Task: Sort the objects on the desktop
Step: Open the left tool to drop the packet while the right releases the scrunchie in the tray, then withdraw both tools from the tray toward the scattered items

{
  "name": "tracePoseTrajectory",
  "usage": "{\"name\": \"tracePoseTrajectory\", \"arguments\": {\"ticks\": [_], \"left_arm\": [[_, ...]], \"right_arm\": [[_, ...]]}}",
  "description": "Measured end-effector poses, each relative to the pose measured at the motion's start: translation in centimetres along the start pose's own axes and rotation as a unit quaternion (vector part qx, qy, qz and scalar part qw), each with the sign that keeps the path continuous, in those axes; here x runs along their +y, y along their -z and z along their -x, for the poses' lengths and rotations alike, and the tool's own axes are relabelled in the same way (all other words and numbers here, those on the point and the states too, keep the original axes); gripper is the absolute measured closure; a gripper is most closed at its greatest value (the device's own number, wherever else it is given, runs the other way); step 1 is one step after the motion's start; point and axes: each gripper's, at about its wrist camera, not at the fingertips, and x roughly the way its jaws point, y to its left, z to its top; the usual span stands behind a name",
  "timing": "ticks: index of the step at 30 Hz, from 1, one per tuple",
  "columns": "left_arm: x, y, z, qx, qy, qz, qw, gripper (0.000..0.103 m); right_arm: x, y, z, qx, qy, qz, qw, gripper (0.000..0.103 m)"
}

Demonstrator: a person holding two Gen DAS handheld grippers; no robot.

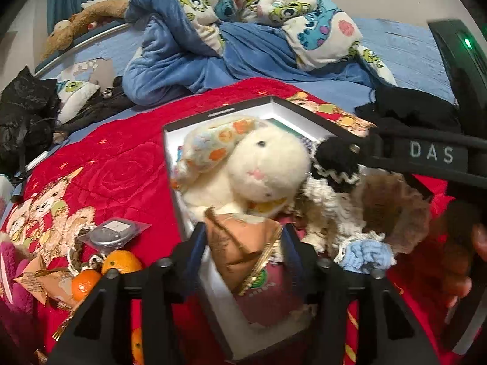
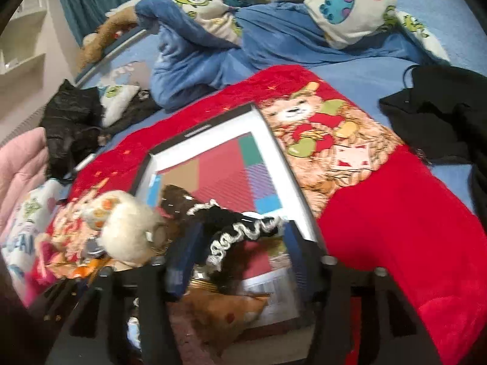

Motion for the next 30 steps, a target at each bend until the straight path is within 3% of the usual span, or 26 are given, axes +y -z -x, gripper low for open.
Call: {"name": "tracePoseTrajectory", "arguments": {"ticks": [3, 5, 6, 7, 9, 11, 20, 30], "left_arm": [[-0.5, 0.0, 0.3, 0.003, 0.018, -0.005, 0.9998, 0.02], [-0.7, -0.1, 0.7, -0.004, 0.01, -0.009, 0.9999, 0.004], [-0.7, -0.1, 0.9, -0.007, -0.011, -0.008, 0.9999, 0.0], [-0.5, -0.1, 1.1, -0.011, -0.022, -0.004, 0.9997, 0.0], [0.4, -0.2, 1.4, -0.006, 0.018, 0.011, 0.9998, 0.0], [0.9, -0.2, 1.5, -0.005, 0.034, 0.021, 0.9992, 0.0], [1.0, -0.4, 2.1, -0.014, 0.007, 0.014, 0.9998, 0.0], [1.8, -0.9, 4.5, -0.032, 0.013, 0.027, 0.9991, 0.0]], "right_arm": [[0.8, -0.1, 0.3, -0.007, 0.0, 0.011, 1.0, 0.019], [1.3, -0.1, 0.3, -0.007, 0.011, 0.019, 1.0, 0.001], [1.4, -0.1, 0.4, -0.005, 0.013, 0.021, 1.0, 0.001], [1.4, -0.2, 0.4, -0.004, 0.009, 0.019, 1.0, 0.001], [1.1, -0.4, 0.7, -0.005, 0.003, 0.008, 1.0, 0.0], [1.0, -0.6, 1.2, -0.01, -0.003, 0.003, 1.0, 0.0], [0.1, -1.4, 3.2, -0.033, -0.021, -0.028, 0.999, 0.0], [1.3, -1.8, 5.4, -0.038, -0.015, -0.011, 0.999, 0.0]]}}
